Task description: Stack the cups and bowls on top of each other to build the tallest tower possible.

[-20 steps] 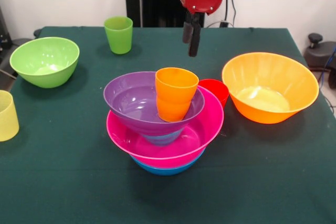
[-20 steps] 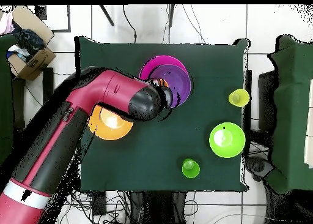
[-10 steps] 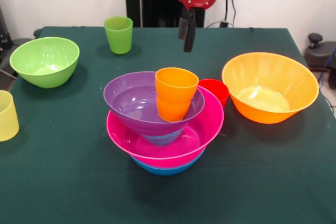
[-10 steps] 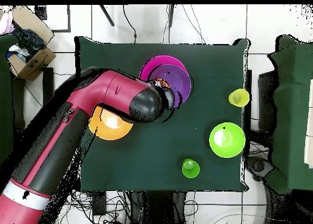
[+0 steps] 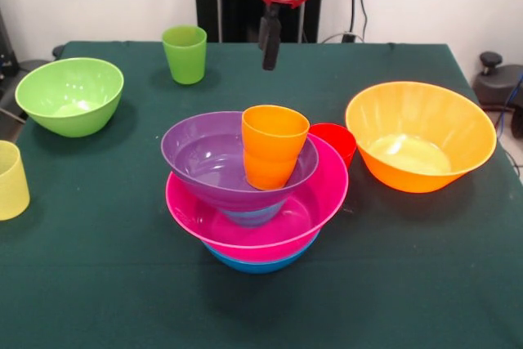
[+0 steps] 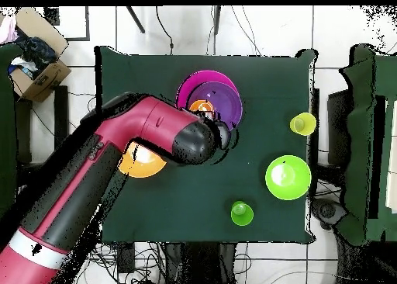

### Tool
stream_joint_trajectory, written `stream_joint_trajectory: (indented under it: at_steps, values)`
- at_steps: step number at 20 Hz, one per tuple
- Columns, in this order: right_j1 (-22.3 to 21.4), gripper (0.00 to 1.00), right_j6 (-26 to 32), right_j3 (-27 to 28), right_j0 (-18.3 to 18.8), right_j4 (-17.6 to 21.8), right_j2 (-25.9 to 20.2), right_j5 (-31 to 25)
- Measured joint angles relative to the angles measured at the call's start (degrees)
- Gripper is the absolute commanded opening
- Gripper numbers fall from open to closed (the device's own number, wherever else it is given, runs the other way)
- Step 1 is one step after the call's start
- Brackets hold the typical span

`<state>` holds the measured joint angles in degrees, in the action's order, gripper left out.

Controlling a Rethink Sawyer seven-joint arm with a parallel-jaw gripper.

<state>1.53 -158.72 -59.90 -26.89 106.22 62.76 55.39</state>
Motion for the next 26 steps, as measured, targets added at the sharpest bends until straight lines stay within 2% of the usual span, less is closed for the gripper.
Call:
stream_joint_trajectory:
  at_steps: [15, 26]
  values:
    - [0.1, 1.0, 0.0, -0.8, 3.3, 3.4, 0.0, -0.3]
    - [0.4, 1.0, 0.0, -0.8, 7.1, 5.2, 0.0, -4.7]
